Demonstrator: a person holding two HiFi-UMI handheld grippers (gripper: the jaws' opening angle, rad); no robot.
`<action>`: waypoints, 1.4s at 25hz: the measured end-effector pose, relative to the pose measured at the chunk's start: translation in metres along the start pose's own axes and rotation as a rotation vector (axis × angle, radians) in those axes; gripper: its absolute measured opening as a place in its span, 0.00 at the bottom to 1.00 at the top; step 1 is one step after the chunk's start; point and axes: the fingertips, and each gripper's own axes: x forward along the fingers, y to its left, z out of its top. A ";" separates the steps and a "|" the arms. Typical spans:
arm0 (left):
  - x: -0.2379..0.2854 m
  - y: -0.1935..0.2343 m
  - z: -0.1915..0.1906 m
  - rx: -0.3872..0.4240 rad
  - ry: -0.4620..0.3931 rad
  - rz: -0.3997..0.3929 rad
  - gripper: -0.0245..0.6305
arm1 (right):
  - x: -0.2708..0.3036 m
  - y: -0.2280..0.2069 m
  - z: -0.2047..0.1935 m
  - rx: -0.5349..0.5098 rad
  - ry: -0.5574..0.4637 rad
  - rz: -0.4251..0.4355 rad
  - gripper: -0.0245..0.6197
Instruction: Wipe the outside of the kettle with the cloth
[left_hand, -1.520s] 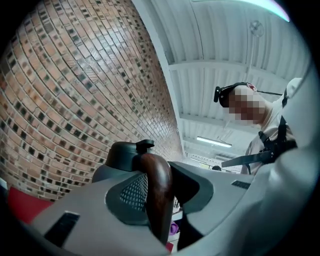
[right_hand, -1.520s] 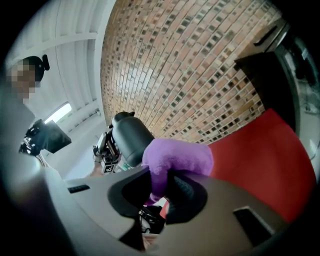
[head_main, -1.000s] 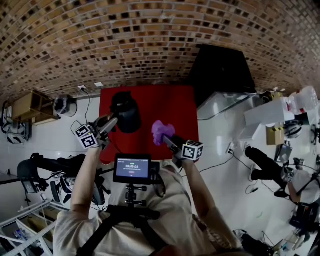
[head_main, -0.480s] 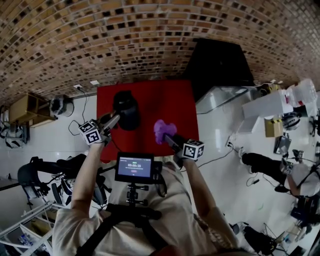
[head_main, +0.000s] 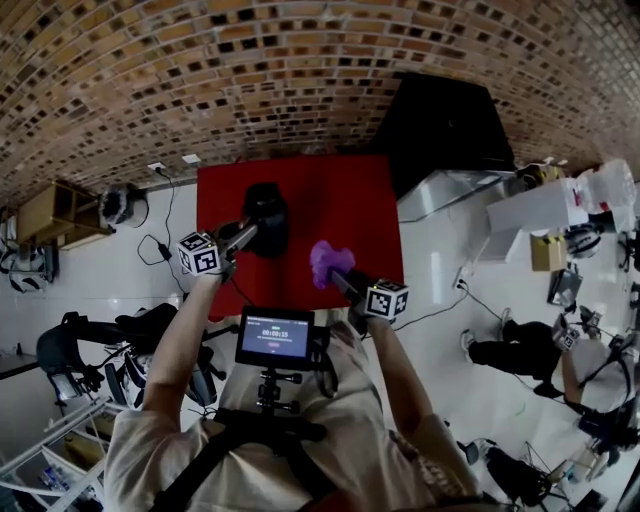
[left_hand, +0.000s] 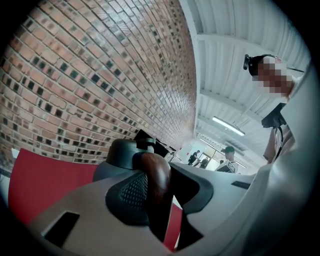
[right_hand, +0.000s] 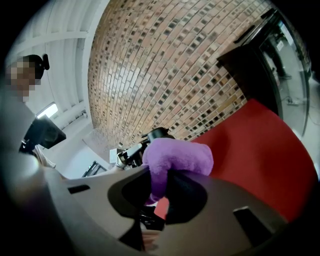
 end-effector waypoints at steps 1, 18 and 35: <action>0.003 0.005 -0.006 -0.010 0.009 0.005 0.20 | 0.001 -0.001 -0.002 0.005 -0.001 -0.003 0.15; 0.055 0.072 -0.086 -0.043 0.213 0.082 0.21 | 0.000 -0.019 -0.060 0.134 -0.081 -0.124 0.16; 0.026 0.026 -0.160 0.292 0.373 -0.025 0.20 | 0.001 -0.032 -0.113 0.197 -0.077 -0.185 0.16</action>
